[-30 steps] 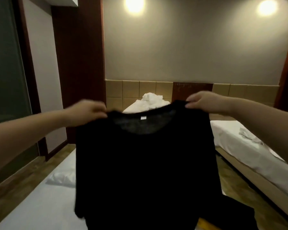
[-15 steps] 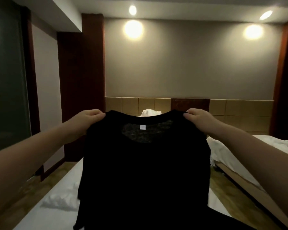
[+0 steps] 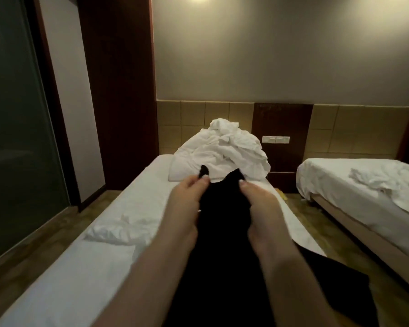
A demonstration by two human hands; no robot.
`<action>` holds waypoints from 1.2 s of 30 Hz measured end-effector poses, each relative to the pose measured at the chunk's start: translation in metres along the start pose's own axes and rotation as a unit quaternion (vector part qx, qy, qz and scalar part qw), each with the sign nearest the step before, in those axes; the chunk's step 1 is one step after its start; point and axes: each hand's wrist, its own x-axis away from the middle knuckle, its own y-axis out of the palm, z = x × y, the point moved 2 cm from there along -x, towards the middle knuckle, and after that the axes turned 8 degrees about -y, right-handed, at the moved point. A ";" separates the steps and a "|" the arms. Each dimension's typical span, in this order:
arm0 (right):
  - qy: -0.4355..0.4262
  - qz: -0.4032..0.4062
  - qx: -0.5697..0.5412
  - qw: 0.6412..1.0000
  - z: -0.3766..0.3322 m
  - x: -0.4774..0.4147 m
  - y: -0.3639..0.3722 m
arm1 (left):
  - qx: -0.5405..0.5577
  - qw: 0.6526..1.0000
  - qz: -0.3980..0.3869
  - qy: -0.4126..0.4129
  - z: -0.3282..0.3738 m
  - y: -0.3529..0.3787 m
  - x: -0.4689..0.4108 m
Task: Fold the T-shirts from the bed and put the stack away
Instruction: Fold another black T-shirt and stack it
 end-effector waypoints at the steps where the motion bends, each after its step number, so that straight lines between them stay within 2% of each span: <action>1: -0.044 -0.015 0.037 0.998 0.013 0.012 0.006 | -0.051 0.997 0.018 0.049 -0.015 0.004 0.005; 3: -0.113 -0.014 0.136 0.984 0.031 0.025 0.011 | -0.125 0.983 0.063 0.118 -0.033 0.001 0.011; 6: -0.166 -0.009 0.235 0.958 0.041 0.029 0.013 | -0.174 0.967 0.099 0.157 -0.044 -0.010 0.016; 9: -0.176 -0.021 0.218 0.960 0.042 0.034 0.016 | -0.194 0.961 0.100 0.172 -0.045 -0.015 0.020; 13: -0.133 -0.048 0.124 0.982 0.046 0.039 0.019 | -0.190 0.962 0.103 0.165 -0.041 -0.020 0.024; 19: -0.142 -0.101 0.127 0.977 0.049 0.040 0.019 | -0.182 0.968 0.094 0.144 -0.041 -0.028 0.024; 24: -0.180 -0.074 0.156 0.968 0.055 0.034 0.009 | -0.127 0.986 0.045 0.098 -0.045 -0.030 0.025; 29: -0.176 -0.105 0.125 0.971 0.056 0.023 0.000 | -0.131 0.987 0.006 0.088 -0.046 -0.031 0.022; 36: -0.274 -0.241 0.263 0.893 0.029 -0.011 -0.012 | -0.193 0.970 -0.118 0.084 -0.020 -0.036 0.010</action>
